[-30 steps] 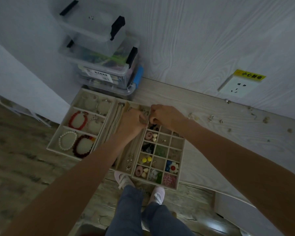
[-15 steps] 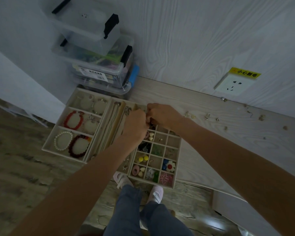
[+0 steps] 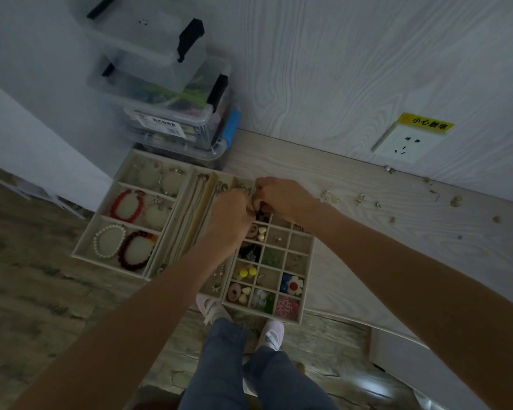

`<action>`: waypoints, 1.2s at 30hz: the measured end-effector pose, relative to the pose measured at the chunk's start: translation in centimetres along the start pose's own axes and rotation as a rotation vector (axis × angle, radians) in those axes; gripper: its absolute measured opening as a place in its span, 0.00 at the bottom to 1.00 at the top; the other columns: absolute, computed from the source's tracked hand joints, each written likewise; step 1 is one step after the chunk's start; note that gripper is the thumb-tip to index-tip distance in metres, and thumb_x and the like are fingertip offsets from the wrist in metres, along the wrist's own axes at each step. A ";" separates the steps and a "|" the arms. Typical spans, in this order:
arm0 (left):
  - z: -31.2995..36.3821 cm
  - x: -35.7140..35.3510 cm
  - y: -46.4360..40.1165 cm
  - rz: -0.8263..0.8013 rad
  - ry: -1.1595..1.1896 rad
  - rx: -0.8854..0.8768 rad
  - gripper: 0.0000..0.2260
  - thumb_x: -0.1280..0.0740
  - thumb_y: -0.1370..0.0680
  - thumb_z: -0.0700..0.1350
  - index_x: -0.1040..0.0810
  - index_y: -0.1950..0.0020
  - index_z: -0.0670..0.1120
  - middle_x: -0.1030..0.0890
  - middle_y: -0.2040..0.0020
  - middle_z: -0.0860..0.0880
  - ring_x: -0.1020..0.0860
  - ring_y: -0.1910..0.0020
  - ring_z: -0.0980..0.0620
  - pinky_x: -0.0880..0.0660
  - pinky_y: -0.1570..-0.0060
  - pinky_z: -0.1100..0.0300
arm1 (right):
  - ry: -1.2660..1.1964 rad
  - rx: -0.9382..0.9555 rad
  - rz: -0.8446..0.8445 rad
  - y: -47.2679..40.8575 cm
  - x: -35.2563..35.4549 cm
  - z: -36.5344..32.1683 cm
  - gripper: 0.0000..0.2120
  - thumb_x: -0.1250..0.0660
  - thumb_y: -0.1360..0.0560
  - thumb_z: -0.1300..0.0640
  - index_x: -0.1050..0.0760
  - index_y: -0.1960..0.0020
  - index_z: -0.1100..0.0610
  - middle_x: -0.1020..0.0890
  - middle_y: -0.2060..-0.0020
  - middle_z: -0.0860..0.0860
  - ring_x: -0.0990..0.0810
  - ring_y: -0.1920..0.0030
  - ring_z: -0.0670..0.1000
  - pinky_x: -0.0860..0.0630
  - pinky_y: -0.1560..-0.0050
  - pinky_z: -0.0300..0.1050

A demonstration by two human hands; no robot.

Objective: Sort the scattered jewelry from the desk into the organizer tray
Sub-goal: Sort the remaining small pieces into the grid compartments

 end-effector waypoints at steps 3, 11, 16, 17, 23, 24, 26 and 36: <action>-0.4 1.0 0.6 0.017 0.127 0.055 0.04 0.29 0.29 0.39 0.20 0.56 0.40 0.21 0.61 0.50 0.24 0.62 0.56 0.29 0.65 0.71 | 0.015 0.024 0.018 0.0 -0.2 0.1 0.09 0.36 0.24 0.60 0.21 0.45 0.56 0.26 0.45 0.52 0.27 0.44 0.51 0.31 0.55 0.43; -1.0 1.8 2.0 -0.168 1.273 0.539 0.10 0.44 0.21 0.34 0.24 0.47 0.38 0.20 0.51 0.40 0.20 0.50 0.48 0.25 0.48 0.61 | -0.365 -0.063 0.257 1.7 0.5 0.3 0.11 0.37 0.24 0.64 0.21 0.43 0.57 0.23 0.51 0.57 0.24 0.52 0.53 0.28 0.51 0.44; -0.4 1.7 2.6 -0.242 1.563 0.561 0.13 0.46 0.22 0.33 0.25 0.43 0.34 0.20 0.48 0.37 0.20 0.47 0.44 0.25 0.41 0.54 | -0.550 -0.053 0.289 3.1 0.3 -1.1 0.15 0.38 0.24 0.66 0.22 0.41 0.56 0.23 0.52 0.55 0.28 0.55 0.46 0.35 0.60 0.29; -0.2 1.8 2.7 -0.255 1.568 0.551 0.13 0.47 0.23 0.32 0.25 0.45 0.34 0.19 0.50 0.38 0.20 0.49 0.46 0.24 0.43 0.55 | -0.560 -0.038 0.283 3.2 0.2 -1.3 0.14 0.37 0.24 0.65 0.23 0.40 0.56 0.23 0.52 0.55 0.28 0.54 0.46 0.34 0.60 0.30; 0.4 1.4 3.0 -0.267 1.499 0.522 0.11 0.44 0.20 0.33 0.24 0.44 0.34 0.18 0.50 0.39 0.17 0.53 0.48 0.20 0.51 0.58 | -0.603 -0.130 0.293 3.6 0.6 -1.0 0.08 0.34 0.24 0.61 0.21 0.46 0.58 0.21 0.51 0.57 0.27 0.54 0.47 0.33 0.57 0.32; 0.5 1.3 2.9 -0.256 1.461 0.515 0.11 0.44 0.20 0.34 0.23 0.44 0.34 0.17 0.50 0.39 0.17 0.53 0.48 0.20 0.51 0.58 | -0.612 -0.134 0.298 3.6 0.7 -1.0 0.08 0.34 0.24 0.61 0.20 0.47 0.58 0.21 0.51 0.56 0.27 0.55 0.46 0.34 0.59 0.29; 0.5 1.1 2.7 -0.239 1.374 0.490 0.11 0.43 0.20 0.33 0.24 0.43 0.34 0.17 0.49 0.41 0.17 0.51 0.49 0.21 0.50 0.59 | -0.649 -0.137 0.306 3.9 1.1 -1.0 0.07 0.34 0.24 0.61 0.20 0.48 0.58 0.20 0.52 0.54 0.26 0.55 0.46 0.31 0.55 0.31; 3.0 2.2 1.1 -0.185 0.973 0.228 0.08 0.39 0.21 0.33 0.20 0.52 0.37 0.16 0.61 0.47 0.17 0.62 0.55 0.21 0.60 0.67 | -0.963 -0.220 0.417 5.2 2.0 1.2 0.04 0.34 0.26 0.64 0.21 0.55 0.59 0.20 0.66 0.47 0.22 0.64 0.40 0.27 0.63 0.29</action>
Point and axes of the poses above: each hand's wrist, its own y-axis away from the middle knuckle, its own x-axis out of the back of the hand, z = x × y, the point moved 3 cm from there along -y, towards the middle knuckle
